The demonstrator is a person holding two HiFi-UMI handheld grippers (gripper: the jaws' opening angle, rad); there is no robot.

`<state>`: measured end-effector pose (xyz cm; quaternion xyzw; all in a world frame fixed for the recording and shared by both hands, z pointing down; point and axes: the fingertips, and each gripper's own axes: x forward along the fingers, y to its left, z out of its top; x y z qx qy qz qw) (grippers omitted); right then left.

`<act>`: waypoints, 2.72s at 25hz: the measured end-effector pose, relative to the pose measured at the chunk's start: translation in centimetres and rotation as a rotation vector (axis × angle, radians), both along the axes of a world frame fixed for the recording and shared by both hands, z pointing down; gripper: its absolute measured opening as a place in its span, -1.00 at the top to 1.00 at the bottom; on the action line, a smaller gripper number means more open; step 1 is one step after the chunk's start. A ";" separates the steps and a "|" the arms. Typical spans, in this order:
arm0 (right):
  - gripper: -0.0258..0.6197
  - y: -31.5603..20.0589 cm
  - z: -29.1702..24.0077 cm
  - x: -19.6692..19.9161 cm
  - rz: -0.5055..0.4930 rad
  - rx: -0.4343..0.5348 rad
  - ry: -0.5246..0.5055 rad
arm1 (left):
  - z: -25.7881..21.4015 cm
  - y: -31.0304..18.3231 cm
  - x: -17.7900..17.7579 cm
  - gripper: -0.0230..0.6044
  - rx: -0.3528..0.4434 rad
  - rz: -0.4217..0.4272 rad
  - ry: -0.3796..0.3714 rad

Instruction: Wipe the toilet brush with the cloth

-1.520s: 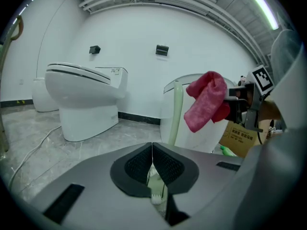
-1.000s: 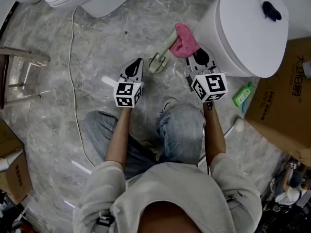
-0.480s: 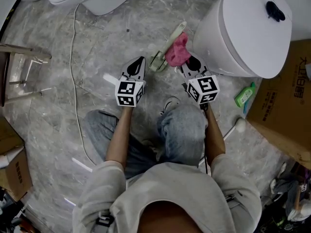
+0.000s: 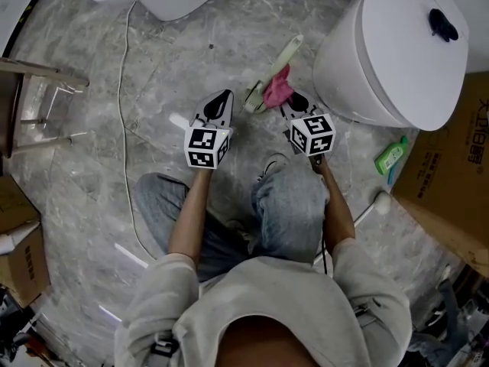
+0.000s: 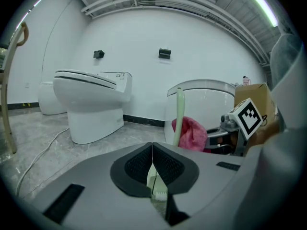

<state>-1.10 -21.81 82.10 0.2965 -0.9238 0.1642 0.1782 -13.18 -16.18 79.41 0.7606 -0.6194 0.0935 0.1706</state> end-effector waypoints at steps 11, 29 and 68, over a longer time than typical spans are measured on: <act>0.72 -0.2 7.0 0.1 0.011 -0.148 0.082 | -0.2 0.0 0.2 0.87 0.004 -0.001 0.008; 0.72 -1.7 -13.0 5.3 0.111 0.217 -0.154 | -0.9 -0.3 0.5 0.86 0.034 0.001 0.034; 0.72 -1.0 -11.7 -0.7 -0.092 0.042 -0.230 | -1.2 -0.1 1.0 0.86 0.032 0.007 0.027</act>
